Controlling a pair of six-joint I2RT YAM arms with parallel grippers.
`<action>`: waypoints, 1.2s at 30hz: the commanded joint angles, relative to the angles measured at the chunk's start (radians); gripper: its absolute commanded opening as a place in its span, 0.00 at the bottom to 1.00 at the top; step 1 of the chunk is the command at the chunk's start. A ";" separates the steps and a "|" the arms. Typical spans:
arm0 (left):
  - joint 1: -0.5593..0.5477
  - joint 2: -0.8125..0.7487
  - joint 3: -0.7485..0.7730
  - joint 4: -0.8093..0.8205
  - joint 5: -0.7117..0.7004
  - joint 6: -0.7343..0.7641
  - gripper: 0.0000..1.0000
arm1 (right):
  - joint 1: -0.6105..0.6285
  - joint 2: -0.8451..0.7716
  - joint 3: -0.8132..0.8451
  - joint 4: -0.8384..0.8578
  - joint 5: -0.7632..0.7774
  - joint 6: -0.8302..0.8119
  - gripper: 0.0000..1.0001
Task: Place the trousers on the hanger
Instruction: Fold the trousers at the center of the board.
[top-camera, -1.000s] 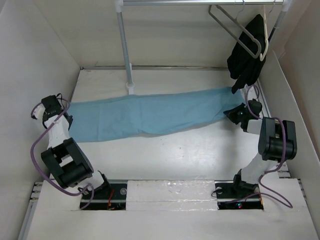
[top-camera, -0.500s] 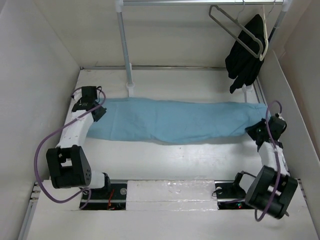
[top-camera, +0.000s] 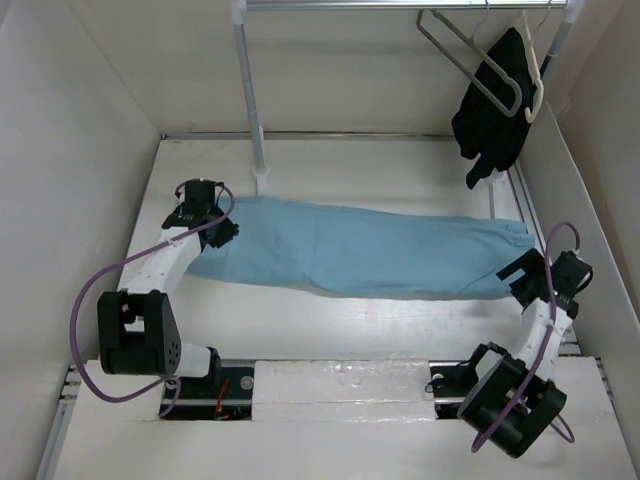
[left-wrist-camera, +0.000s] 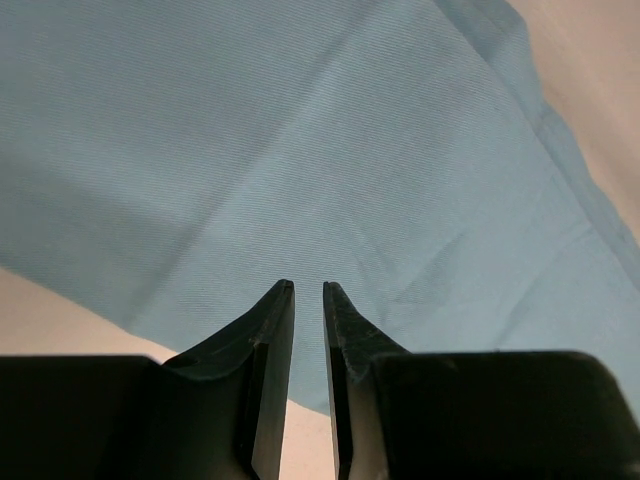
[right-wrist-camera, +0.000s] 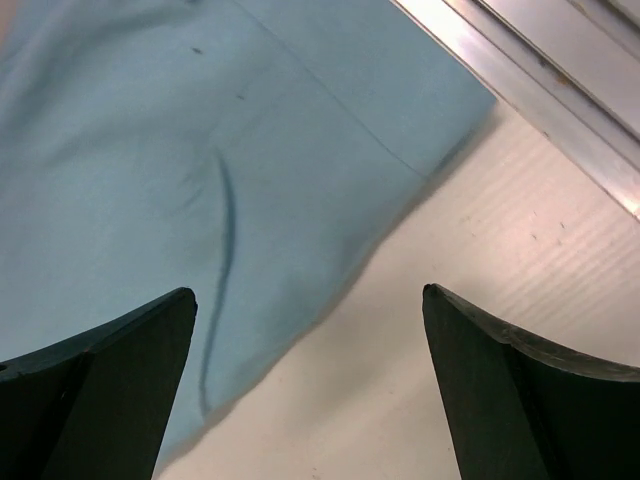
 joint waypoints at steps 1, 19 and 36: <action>-0.024 -0.063 -0.017 0.070 0.095 0.027 0.15 | -0.023 -0.044 -0.067 -0.012 0.051 0.051 1.00; -0.391 0.143 0.067 0.139 -0.085 0.051 0.15 | -0.069 0.325 -0.132 0.554 -0.053 0.242 0.91; -0.751 0.348 0.054 0.076 -0.145 -0.148 0.14 | 0.035 -0.029 0.314 0.009 -0.075 -0.059 0.00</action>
